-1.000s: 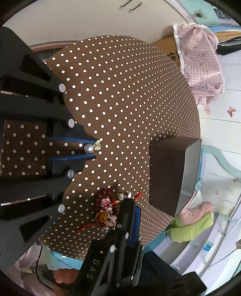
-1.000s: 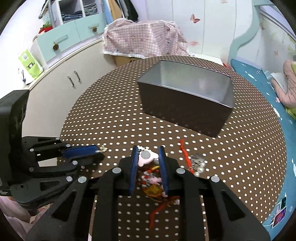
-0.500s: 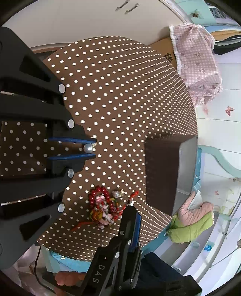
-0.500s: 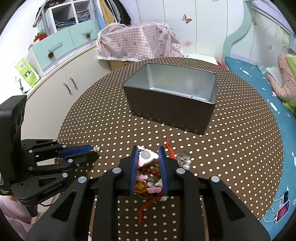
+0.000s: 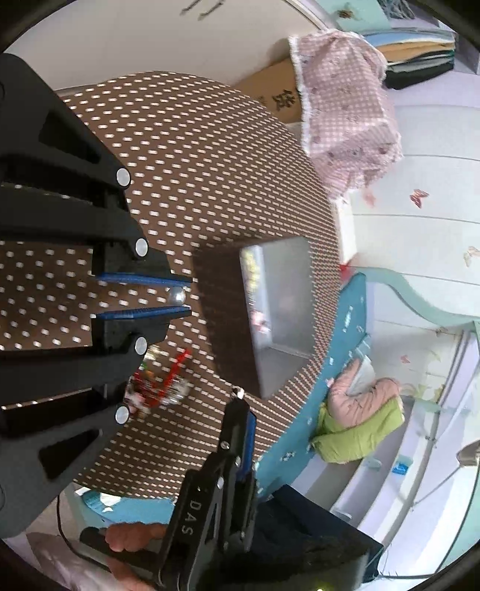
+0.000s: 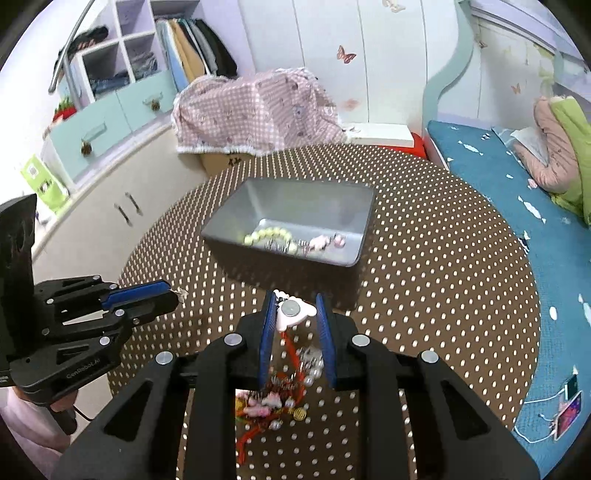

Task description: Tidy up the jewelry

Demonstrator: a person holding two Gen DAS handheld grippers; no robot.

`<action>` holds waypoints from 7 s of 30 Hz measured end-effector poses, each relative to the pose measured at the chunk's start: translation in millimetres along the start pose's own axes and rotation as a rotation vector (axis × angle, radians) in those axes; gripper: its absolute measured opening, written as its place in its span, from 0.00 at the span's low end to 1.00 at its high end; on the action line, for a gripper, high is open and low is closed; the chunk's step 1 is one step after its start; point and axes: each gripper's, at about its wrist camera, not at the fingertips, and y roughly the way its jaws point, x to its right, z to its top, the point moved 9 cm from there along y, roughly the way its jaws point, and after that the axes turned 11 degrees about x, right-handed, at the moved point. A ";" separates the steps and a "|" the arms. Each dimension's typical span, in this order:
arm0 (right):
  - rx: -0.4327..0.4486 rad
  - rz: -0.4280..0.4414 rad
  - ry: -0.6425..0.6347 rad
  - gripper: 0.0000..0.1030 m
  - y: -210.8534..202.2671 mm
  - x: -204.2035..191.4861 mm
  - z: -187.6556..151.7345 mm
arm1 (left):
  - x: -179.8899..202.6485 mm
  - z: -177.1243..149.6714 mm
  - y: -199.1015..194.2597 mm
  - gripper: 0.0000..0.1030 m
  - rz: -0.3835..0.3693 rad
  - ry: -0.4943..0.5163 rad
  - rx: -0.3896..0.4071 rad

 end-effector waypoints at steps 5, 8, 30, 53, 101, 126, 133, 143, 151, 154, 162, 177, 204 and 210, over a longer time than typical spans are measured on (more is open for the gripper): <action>0.025 0.008 0.000 0.20 7.3 6.5 22.2 | 5.7 29.0 11.1 0.11 -0.018 0.023 0.042; 0.025 0.004 -0.004 0.20 16.4 9.1 31.1 | 7.9 37.5 20.7 0.11 -0.022 0.024 0.043; -0.018 -0.054 0.039 0.44 7.1 43.4 4.1 | 11.7 38.0 49.9 0.12 -0.003 0.023 -0.003; -0.152 -0.050 -0.072 0.20 12.1 26.7 -68.1 | 33.8 -43.4 42.7 0.23 -0.036 0.008 -0.171; 0.156 -0.024 -0.129 0.08 -28.8 18.1 70.5 | 12.3 47.2 20.4 0.10 -0.010 0.021 0.014; 0.006 -0.052 -0.017 0.41 15.4 27.8 36.8 | -8.3 41.9 49.4 0.24 0.023 -0.041 -0.020; -0.031 -0.072 0.008 0.46 -4.0 34.7 2.9 | 17.0 11.9 27.0 0.32 -0.039 0.002 -0.050; -0.118 0.109 -0.061 0.38 -15.6 -18.1 -56.9 | 24.1 -49.1 12.4 0.34 -0.047 -0.019 -0.169; -0.179 0.117 -0.065 0.18 -3.4 -30.4 -80.6 | 15.2 -68.0 -0.7 0.34 -0.049 -0.068 -0.189; -0.176 0.109 -0.062 0.15 -3.4 -30.3 -80.6 | 15.0 -70.9 -2.5 0.34 -0.058 -0.074 -0.195; -0.153 0.101 -0.038 0.14 -9.5 -30.0 -71.2 | 23.1 -64.1 0.1 0.34 -0.083 -0.078 -0.196; -0.032 0.067 -0.016 0.14 -42.1 -12.5 -29.4 | 46.0 -61.3 20.3 0.23 -0.126 -0.055 -0.238; 0.033 0.042 0.051 0.14 -60.1 22.6 -13.5 | 71.4 25.8 -4.1 0.05 -0.264 -0.079 -0.074; 0.058 0.049 0.049 0.14 -63.0 26.4 -0.4 | 61.2 54.0 -19.8 0.05 -0.239 -0.070 0.006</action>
